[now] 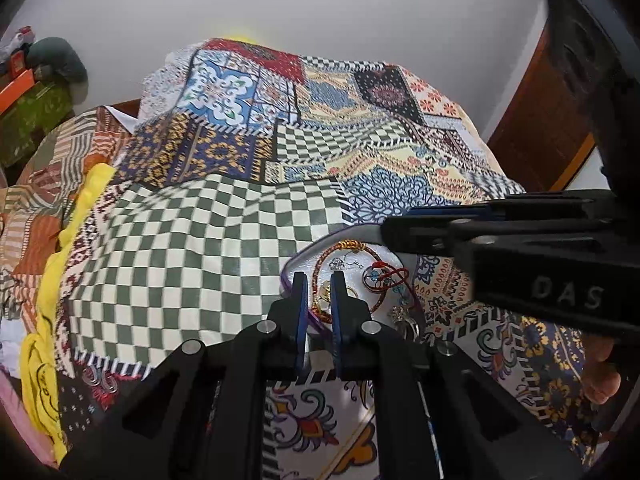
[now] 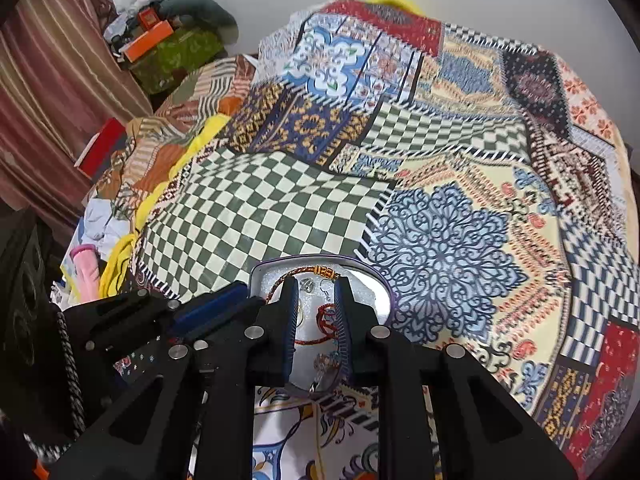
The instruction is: Organize jewelry
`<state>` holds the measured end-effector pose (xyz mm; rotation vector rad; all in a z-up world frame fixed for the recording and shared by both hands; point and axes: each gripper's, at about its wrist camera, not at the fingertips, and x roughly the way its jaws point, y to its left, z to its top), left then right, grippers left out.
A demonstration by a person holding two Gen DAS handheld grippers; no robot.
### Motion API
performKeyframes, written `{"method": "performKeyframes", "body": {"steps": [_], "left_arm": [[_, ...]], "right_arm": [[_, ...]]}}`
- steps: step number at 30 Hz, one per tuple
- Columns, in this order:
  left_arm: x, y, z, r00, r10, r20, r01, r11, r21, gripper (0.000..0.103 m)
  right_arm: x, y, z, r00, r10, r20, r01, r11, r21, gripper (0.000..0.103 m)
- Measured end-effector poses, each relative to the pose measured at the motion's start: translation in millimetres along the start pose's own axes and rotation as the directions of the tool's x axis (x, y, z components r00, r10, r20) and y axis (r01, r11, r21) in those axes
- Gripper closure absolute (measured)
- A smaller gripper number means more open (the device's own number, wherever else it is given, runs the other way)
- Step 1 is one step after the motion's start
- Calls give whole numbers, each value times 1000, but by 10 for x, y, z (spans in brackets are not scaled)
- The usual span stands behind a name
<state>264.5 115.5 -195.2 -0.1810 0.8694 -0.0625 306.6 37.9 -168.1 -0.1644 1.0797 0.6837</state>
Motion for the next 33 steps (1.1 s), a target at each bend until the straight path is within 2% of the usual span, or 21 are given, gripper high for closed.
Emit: {"method": "performKeyframes", "body": {"steps": [4, 9, 11, 15, 20, 25, 28, 30, 32, 33], "left_arm": [[-265, -5, 36, 998, 30, 50, -30, 1000, -8, 93], [-719, -107, 70, 986, 77, 147, -79, 997, 7, 78], [-920, -176, 71, 978, 85, 190, -90, 996, 17, 75], [-1392, -321, 54, 957, 78, 279, -88, 996, 23, 74], [-2022, -526, -35, 910, 67, 410, -90, 995, 37, 73], [-2659, -714, -201, 837, 53, 544, -88, 995, 39, 71], [-2994, -818, -349, 785, 52, 617, -93, 995, 35, 65], [-3140, -873, -425, 758, 57, 650, -104, 994, 34, 58], [-3251, -918, -499, 737, 56, 674, -110, 993, 38, 50], [-3306, -942, -539, 728, 55, 683, -111, 993, 38, 44]], "right_arm": [[-244, 59, -57, 997, -34, 73, 36, 999, -22, 87], [-659, 161, -167, 981, -65, 184, 74, 996, -41, 87], [-870, 241, -239, 966, -91, 244, 107, 993, -55, 87], [-1309, 414, -429, 919, -129, 371, 166, 984, -70, 87], [-1866, 628, -723, 831, -150, 535, 218, 974, -65, 87], [-2315, 829, -1006, 739, -151, 656, 242, 969, -49, 87], [-2559, 900, -1180, 688, -132, 713, 220, 975, -32, 87], [-2666, 931, -1268, 662, -125, 739, 210, 977, -24, 85], [-2757, 974, -1351, 633, -130, 763, 217, 976, -13, 67], [-2804, 988, -1398, 610, -141, 780, 221, 975, 3, 61]]}}
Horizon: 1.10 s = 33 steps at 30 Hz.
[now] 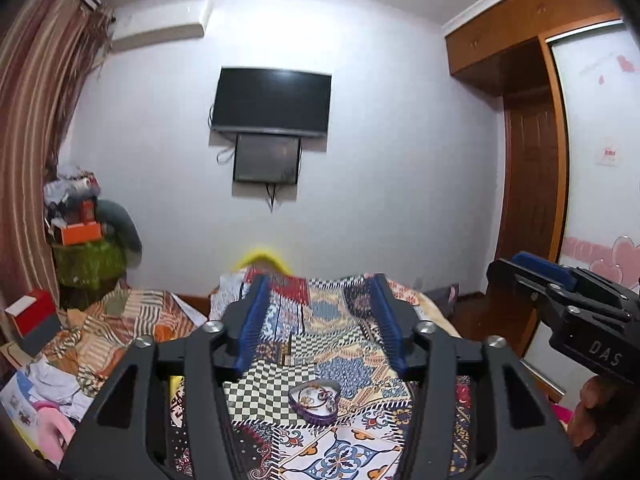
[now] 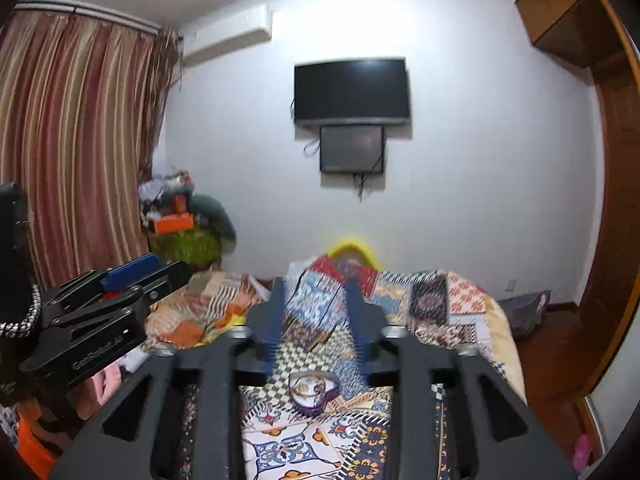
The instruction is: Organize jewelry
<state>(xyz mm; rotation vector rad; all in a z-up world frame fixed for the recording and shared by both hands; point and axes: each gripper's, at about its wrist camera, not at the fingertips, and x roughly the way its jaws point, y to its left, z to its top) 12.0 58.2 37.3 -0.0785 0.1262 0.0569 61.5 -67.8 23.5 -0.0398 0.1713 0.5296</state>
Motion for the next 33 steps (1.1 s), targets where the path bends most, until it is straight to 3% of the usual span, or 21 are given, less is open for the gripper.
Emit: {"method": "performKeyframes", "body": {"steps": [2, 6, 8, 10, 33], "left_arm": [[-94, -24, 11, 1000, 4, 17, -4, 1000, -2, 34], [-251, -43, 5, 999, 25, 49, -24, 1000, -14, 12], [-312, -41, -6, 998, 29, 59, -28, 999, -19, 10], [-338, -48, -15, 998, 30, 54, -29, 999, -27, 9], [-360, -118, -111, 999, 42, 25, -41, 999, -7, 7]], "right_arm": [[-99, -2, 0, 999, -15, 46, 14, 1000, 21, 44], [-224, 52, -7, 993, -64, 100, 63, 998, 14, 27], [-265, 94, -23, 988, -92, 120, 91, 996, 10, 10], [-272, 112, -27, 987, -101, 127, 100, 995, 17, 2], [-511, 37, -209, 991, -117, 63, 115, 993, 27, 0]]}}
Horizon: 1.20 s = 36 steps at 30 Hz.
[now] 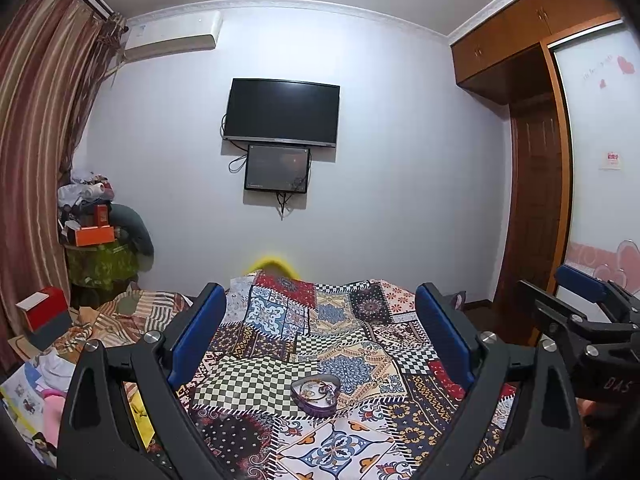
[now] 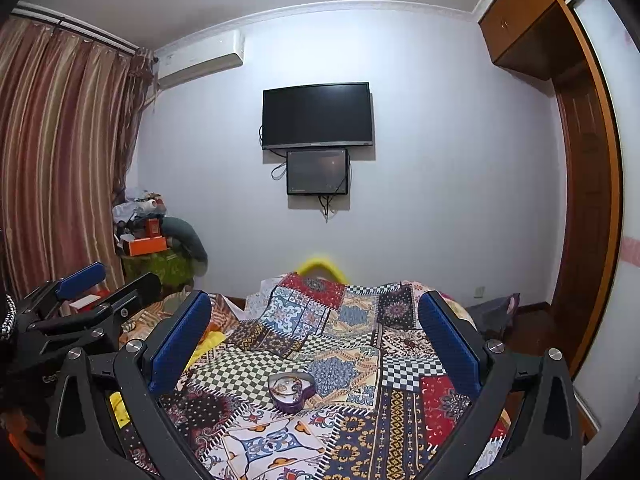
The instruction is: Organize jewelry
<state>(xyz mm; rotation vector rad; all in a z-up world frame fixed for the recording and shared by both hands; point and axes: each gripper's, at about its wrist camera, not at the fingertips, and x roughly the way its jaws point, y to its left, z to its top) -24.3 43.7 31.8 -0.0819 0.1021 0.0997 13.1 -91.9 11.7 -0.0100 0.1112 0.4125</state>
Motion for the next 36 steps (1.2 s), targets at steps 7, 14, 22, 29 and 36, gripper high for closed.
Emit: {"method": "performKeyframes", "body": {"steps": [7, 14, 22, 29, 36], "left_arm": [[-3, 1, -4, 1000, 2, -1, -2, 1000, 3, 7], [5, -20, 0, 1000, -3, -7, 3, 1000, 5, 7], [22, -20, -7, 1000, -10, -15, 10, 1000, 4, 7], [37, -13, -6, 1000, -20, -18, 20, 1000, -1, 7], [53, -13, -10, 999, -27, -23, 27, 1000, 0, 7]], "right_arm": [[-7, -32, 3, 1000, 5, -17, -5, 1000, 14, 0], [-20, -43, 11, 1000, 8, -23, -8, 1000, 19, 0], [-39, -61, 31, 1000, 9, -27, -8, 1000, 27, 0], [-39, -72, 33, 1000, 7, -27, -6, 1000, 27, 0], [-41, -69, 39, 1000, 6, -28, -5, 1000, 29, 0]]}}
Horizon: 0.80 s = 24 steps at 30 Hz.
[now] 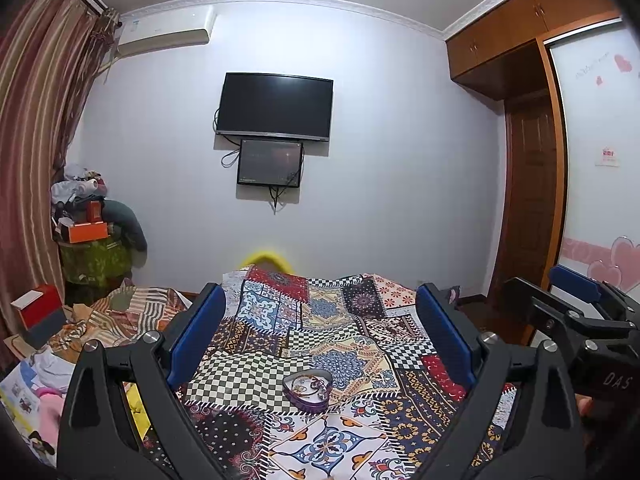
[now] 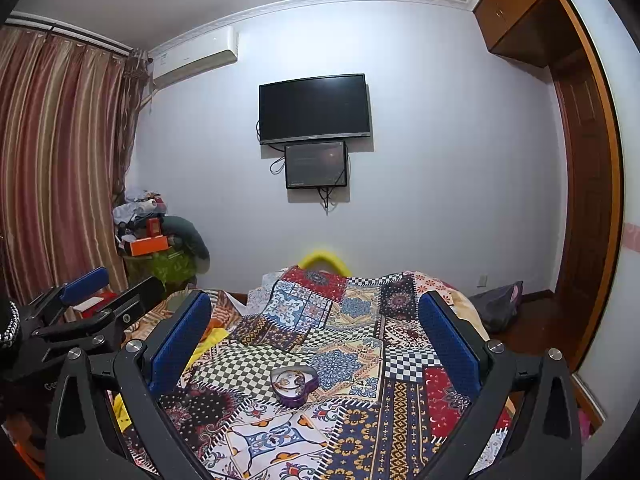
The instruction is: Organize jewelry
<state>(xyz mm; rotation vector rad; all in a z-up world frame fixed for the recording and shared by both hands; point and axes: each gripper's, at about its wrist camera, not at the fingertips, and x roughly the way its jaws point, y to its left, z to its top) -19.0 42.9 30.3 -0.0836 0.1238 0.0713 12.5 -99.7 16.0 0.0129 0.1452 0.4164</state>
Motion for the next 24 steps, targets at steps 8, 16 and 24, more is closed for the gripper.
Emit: {"method": "performKeyframes", "body": {"steps": [8, 16, 24], "left_arm": [[25, 0, -18, 1000, -12, -8, 12, 1000, -2, 7], [41, -8, -41, 1000, -25, -16, 25, 1000, 4, 7], [85, -13, -88, 999, -20, -27, 21, 1000, 12, 7]], "right_arm": [[5, -4, -1, 1000, 0, 0, 0, 1000, 1, 0], [5, -12, 4, 1000, 0, -2, 0, 1000, 5, 0], [31, -34, -6, 1000, -4, -10, 4, 1000, 7, 0]]}}
